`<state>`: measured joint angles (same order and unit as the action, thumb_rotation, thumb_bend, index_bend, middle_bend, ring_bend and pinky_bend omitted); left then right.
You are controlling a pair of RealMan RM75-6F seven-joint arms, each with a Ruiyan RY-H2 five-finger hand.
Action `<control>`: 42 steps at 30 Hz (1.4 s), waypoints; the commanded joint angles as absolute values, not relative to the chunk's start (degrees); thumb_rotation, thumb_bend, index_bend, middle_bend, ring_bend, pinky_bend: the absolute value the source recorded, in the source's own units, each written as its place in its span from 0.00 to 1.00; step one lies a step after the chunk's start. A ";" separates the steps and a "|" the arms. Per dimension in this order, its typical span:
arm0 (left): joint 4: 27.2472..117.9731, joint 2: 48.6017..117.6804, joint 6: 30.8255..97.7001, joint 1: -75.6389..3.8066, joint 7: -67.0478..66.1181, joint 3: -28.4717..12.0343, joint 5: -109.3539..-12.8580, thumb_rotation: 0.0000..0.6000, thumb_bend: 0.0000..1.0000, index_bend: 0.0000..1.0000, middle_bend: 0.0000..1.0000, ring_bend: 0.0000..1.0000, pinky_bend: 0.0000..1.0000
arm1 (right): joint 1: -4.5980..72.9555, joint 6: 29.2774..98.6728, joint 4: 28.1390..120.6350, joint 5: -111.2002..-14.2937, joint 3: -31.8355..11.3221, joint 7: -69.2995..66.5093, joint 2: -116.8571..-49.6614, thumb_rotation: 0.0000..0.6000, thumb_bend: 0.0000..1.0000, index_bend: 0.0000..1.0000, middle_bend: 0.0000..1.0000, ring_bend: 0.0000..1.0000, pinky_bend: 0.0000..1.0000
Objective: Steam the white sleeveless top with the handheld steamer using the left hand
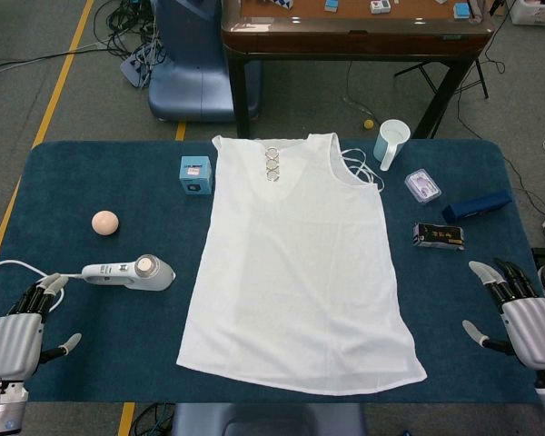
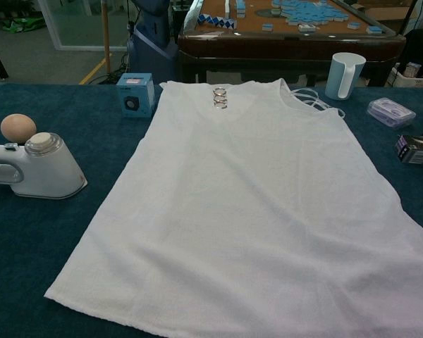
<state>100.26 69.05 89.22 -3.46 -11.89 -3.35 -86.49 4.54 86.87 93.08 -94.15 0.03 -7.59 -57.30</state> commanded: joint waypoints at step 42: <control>85.33 81.42 71.99 -19.68 -22.39 -11.98 -70.92 1.00 0.11 0.13 0.14 0.13 0.19 | 5.10 90.34 96.40 -92.34 -4.46 -4.87 -52.13 1.00 0.26 0.00 0.16 0.03 0.05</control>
